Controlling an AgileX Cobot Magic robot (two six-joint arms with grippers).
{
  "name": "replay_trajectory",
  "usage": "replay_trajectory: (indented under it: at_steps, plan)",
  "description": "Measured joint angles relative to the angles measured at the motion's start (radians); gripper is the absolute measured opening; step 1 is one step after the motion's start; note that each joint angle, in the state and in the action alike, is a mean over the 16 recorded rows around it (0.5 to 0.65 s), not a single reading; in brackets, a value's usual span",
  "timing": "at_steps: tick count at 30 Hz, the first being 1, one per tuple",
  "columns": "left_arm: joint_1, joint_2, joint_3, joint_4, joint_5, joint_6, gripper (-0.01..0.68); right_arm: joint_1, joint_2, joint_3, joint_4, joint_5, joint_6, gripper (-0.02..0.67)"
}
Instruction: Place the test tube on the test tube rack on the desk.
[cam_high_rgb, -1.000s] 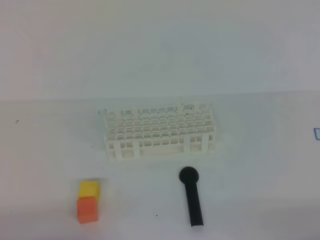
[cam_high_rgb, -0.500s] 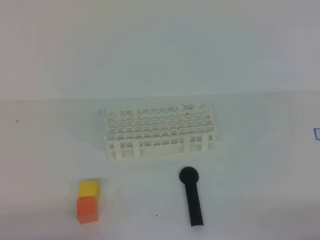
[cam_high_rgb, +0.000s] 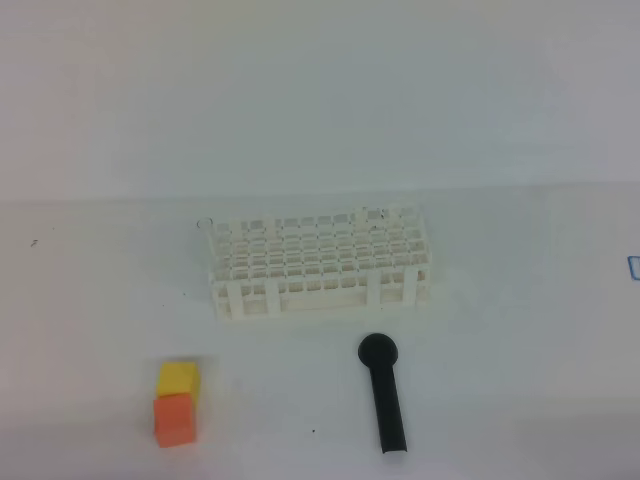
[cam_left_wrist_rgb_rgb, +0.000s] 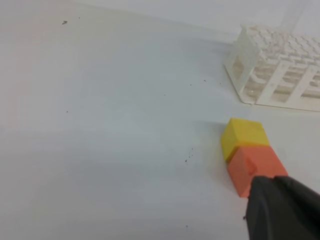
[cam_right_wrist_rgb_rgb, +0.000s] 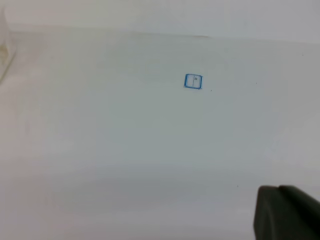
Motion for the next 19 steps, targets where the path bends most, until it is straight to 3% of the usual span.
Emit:
replay_trajectory:
  at_steps: [19]
  plan:
    - [0.000,0.002,-0.002,0.000,0.001,0.000,-0.001,0.000,0.000,0.000,0.000,0.000,0.000,-0.001]
